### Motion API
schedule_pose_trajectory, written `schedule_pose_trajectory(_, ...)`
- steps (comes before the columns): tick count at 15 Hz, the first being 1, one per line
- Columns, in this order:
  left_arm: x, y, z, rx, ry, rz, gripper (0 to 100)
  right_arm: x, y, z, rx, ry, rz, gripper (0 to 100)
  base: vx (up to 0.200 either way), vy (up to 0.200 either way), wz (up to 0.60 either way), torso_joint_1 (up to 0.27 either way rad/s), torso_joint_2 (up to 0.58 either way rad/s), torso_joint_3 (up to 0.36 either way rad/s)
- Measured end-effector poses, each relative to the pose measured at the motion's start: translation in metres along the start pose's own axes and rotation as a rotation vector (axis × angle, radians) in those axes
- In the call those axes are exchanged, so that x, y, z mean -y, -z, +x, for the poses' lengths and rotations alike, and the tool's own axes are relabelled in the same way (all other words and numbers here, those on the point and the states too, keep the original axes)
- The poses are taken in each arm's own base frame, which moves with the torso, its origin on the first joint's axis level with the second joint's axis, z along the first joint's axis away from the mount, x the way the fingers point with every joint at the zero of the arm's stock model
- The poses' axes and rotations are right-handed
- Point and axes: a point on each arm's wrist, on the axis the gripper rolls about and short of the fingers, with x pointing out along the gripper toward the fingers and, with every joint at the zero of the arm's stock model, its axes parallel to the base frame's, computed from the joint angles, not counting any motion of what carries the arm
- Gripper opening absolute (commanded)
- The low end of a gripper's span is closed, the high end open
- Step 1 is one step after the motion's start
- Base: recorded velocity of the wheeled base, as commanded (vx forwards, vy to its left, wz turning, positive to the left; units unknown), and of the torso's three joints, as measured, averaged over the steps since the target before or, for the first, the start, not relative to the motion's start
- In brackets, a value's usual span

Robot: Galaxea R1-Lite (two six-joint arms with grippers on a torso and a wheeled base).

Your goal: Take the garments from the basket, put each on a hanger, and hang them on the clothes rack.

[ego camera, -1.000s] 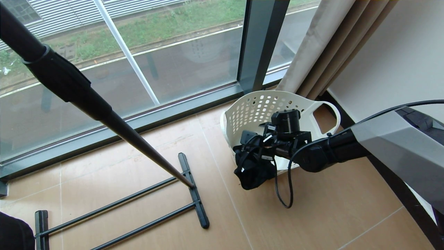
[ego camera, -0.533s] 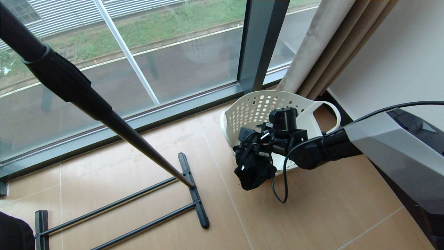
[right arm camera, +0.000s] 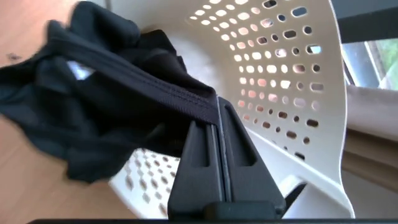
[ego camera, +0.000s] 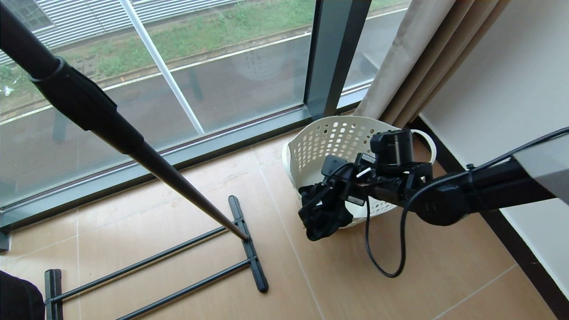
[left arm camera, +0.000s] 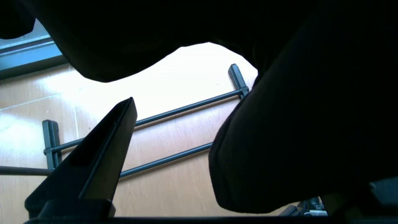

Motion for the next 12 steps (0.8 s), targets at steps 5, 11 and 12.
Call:
schedule_pose_trajectory(5, 0.000, 0.000, 0.000, 0.001, -0.004, 0.004, 100, 0.012, -0.005, -0.116, 0.097, 0.050, 0.091, 0, 0.000, 0.000, 0.00, 0.000, 0.00, 0.000)
schedule_pose_trajectory(11, 0.000, 0.000, 0.000, 0.000, 0.001, 0.004, 100, -0.025, 0.005, -0.219, 0.266, -0.027, 0.346, 0, 0.000, 0.000, 0.00, 0.000, 0.00, 0.000)
schedule_pose_trajectory(12, 0.000, 0.000, 0.000, 0.000, 0.001, 0.004, 100, -0.030, 0.010, -0.227, 0.280, -0.045, 0.386, 0, 0.000, 0.000, 0.00, 0.000, 0.00, 0.000)
